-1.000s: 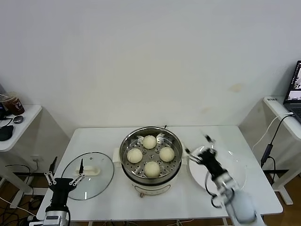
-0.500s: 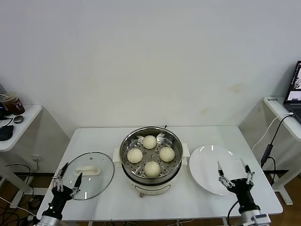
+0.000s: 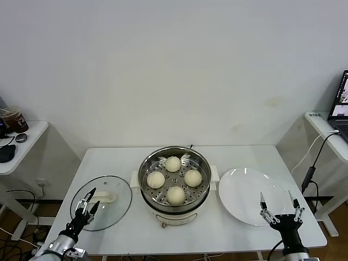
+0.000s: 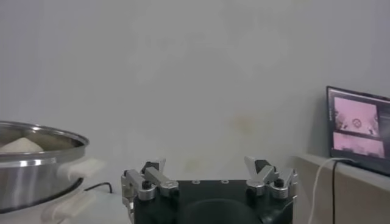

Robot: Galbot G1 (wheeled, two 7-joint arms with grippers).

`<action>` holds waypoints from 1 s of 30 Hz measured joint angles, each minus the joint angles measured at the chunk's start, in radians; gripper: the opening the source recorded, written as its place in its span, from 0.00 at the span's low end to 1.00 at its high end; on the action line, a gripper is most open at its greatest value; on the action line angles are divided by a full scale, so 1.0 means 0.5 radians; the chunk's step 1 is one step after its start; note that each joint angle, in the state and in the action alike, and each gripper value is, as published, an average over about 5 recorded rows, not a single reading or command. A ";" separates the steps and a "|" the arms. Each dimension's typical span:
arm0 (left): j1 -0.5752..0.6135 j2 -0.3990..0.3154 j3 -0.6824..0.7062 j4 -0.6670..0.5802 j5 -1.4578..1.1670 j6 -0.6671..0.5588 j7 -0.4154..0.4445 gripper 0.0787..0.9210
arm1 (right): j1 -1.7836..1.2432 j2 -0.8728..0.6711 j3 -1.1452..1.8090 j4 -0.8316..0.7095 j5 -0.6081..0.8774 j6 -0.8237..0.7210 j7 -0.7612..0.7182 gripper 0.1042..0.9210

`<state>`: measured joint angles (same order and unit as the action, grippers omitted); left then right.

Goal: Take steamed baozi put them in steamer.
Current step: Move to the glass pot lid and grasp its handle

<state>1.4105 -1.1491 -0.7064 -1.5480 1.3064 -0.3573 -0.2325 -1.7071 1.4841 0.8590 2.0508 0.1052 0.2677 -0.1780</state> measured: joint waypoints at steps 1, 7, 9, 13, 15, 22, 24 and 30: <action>-0.030 0.007 0.008 0.027 0.016 0.003 0.005 0.88 | -0.003 0.005 0.003 0.005 0.000 0.000 0.000 0.88; -0.197 0.038 0.059 0.178 0.089 0.016 0.024 0.88 | -0.029 0.028 0.012 0.032 -0.004 -0.005 -0.003 0.88; -0.245 0.044 0.075 0.223 0.105 0.020 0.029 0.88 | -0.037 0.035 0.012 0.036 -0.006 -0.005 -0.004 0.88; -0.328 0.052 0.102 0.302 0.127 0.023 0.039 0.88 | -0.048 0.043 0.013 0.045 -0.013 -0.005 -0.008 0.88; -0.360 0.054 0.113 0.339 0.135 0.023 0.041 0.88 | -0.053 0.045 0.014 0.049 -0.014 -0.005 -0.010 0.88; -0.455 0.046 0.149 0.448 0.150 0.023 0.039 0.87 | -0.057 0.051 0.008 0.055 -0.020 -0.005 -0.016 0.88; -0.479 0.042 0.158 0.475 0.151 0.023 0.041 0.82 | -0.058 0.053 0.003 0.057 -0.022 -0.005 -0.017 0.88; -0.532 0.032 0.167 0.543 0.153 0.022 0.045 0.61 | -0.061 0.052 -0.003 0.061 -0.021 -0.008 -0.019 0.88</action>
<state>1.1446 -1.1331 -0.6229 -1.2762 1.3831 -0.3462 -0.2102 -1.7373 1.5101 0.8578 2.0812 0.0947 0.2637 -0.1876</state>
